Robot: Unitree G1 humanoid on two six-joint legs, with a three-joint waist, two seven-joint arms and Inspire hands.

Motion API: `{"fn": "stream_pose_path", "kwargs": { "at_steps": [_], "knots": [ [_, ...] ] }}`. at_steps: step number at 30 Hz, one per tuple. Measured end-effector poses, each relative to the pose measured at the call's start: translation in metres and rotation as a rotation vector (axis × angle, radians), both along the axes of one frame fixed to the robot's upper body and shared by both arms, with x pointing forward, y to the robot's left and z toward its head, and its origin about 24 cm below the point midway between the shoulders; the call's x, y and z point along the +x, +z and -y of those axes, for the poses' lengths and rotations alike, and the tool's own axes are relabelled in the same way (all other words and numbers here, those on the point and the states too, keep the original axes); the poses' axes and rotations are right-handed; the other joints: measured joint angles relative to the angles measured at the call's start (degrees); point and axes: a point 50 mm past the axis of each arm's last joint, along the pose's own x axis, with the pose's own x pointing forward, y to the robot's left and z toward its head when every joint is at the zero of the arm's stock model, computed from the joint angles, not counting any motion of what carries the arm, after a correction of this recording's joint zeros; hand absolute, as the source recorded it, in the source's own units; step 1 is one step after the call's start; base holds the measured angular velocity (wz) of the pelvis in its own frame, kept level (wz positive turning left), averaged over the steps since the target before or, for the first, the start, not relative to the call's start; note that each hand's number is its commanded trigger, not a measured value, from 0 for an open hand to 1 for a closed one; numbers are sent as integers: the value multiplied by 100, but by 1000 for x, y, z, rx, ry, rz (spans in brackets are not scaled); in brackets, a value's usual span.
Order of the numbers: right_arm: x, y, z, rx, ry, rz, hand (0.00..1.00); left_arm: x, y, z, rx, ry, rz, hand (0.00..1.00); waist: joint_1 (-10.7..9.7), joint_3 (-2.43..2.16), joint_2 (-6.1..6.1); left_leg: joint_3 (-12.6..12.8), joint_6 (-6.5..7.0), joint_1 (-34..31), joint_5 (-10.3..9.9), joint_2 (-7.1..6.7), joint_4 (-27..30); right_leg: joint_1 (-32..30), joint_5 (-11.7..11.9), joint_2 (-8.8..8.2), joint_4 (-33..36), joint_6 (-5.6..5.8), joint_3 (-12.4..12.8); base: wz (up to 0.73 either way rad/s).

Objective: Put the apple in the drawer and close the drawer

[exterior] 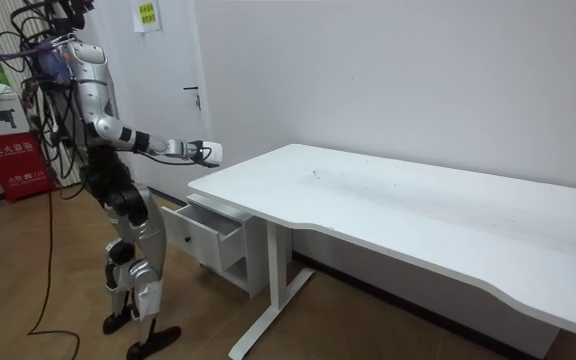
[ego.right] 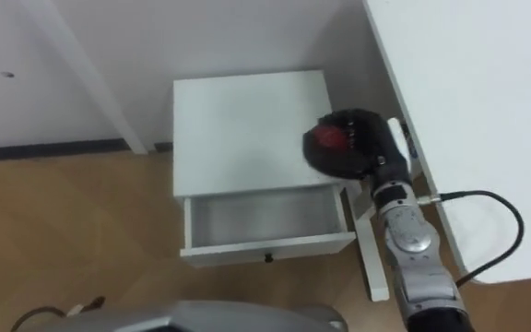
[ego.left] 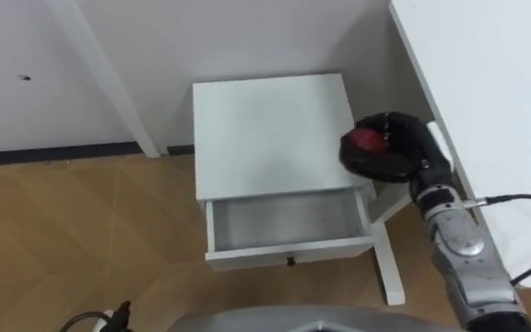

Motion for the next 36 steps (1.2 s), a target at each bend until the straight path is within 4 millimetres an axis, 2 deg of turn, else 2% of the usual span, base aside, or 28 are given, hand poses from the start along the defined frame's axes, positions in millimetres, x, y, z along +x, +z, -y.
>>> {"fn": "stream_pose_path", "kwargs": {
  "at_steps": [3, 14, 15, 16, 36],
  "knots": [
    [3, 2, -4, 11, 45, 1, 100, -4, 0, 0, -5, 1, -11, 0, 0, 14, 23, -55, 1, -51, 1, 3, 31, -4, 0, -5, -1, 0, -82, 13],
    [3, 2, -9, 29, 105, -11, 100, 13, 0, 2, -4, -64, 14, 0, -1, -13, 15, -94, 1, -215, 0, 4, 99, -92, 5, -1, 17, -4, -107, 1],
    [3, 2, -9, 31, 111, -12, 76, 13, 0, 2, -2, -74, 12, 0, 0, -13, 14, -97, 0, -216, 0, 4, 99, -92, 5, -1, 17, -4, -111, 0],
    [3, 2, -9, 32, 114, -13, 0, 13, 0, 2, -1, -77, 10, 0, 3, -14, 13, -101, 0, -220, 0, 4, 100, -92, 5, -1, 16, -4, -117, 0],
    [4, 3, -14, 48, 120, -5, 0, 12, 0, 2, -1, -78, 5, 0, -5, -15, 13, -185, 0, -258, 0, 1, 119, -88, 5, -5, 14, -4, -225, 1]
  ]
}}
